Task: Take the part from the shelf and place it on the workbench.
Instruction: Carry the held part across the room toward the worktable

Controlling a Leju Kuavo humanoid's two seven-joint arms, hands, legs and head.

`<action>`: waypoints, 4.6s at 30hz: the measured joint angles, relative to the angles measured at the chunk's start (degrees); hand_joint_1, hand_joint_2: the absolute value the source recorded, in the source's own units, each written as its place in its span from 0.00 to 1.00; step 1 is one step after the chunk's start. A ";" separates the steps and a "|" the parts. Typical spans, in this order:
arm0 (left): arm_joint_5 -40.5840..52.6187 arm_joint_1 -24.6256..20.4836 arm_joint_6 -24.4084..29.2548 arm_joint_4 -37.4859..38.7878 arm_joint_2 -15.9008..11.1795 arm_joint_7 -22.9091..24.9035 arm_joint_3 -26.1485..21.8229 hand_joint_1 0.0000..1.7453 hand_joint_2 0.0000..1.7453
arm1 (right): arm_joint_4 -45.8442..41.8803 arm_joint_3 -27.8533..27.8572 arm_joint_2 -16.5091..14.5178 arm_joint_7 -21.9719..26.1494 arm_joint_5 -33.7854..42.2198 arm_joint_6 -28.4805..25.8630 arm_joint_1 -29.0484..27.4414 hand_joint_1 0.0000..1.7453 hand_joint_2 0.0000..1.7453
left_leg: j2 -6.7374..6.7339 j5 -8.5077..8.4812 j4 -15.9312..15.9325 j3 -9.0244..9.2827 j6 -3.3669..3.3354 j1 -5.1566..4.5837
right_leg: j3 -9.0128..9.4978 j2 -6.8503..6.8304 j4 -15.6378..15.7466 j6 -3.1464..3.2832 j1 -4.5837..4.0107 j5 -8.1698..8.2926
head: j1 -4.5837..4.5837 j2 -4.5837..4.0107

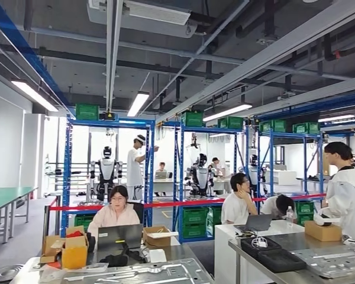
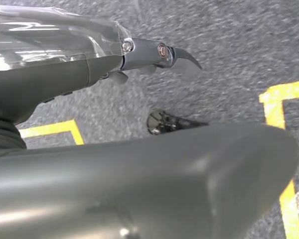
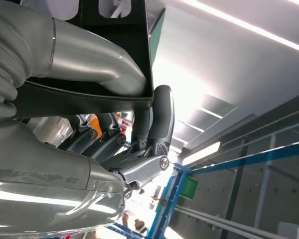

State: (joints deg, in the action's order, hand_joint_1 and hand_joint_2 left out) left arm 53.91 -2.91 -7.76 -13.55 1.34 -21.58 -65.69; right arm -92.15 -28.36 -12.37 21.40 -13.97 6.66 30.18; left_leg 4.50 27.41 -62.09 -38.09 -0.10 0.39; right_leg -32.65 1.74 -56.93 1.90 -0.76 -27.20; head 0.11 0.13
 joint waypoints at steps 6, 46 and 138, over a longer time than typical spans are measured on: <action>0.01 -0.23 -0.31 0.00 -0.16 0.54 -0.26 0.00 0.00 | 0.74 0.01 -0.06 -0.09 0.69 0.33 -0.30 1.00 1.00 | -4.00 2.93 -8.96 -3.51 2.20 1.62 | 0.36 -2.55 0.07 -0.63 0.55 -0.27 | 0.02 0.00; 0.68 -0.27 -1.10 0.01 -0.64 0.16 -1.58 0.00 0.00 | 0.95 0.05 -0.73 0.34 0.67 -0.01 -0.57 1.00 1.00 | -4.22 0.39 1.53 2.91 -0.33 1.41 | -2.05 -2.01 -5.65 -3.07 0.81 -3.67 | -0.20 0.00; 4.09 -1.11 -0.80 0.04 -1.06 -2.40 -2.45 0.00 0.00 | 0.22 3.50 -0.25 0.34 3.09 0.78 2.60 1.00 1.00 | -4.23 -0.83 1.50 0.92 -0.41 0.92 | 2.13 -1.23 -1.39 -1.91 -0.28 -4.13 | 0.21 0.00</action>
State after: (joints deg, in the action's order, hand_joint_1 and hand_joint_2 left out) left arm 58.00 -4.02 -8.57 -13.51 0.28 -23.98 -68.14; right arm -91.92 -24.87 -12.62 21.75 -10.88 7.44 32.78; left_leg 0.27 26.58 -60.59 -37.17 -0.51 1.31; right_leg -30.52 0.51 -58.33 -0.02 -1.04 -31.33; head 0.33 0.13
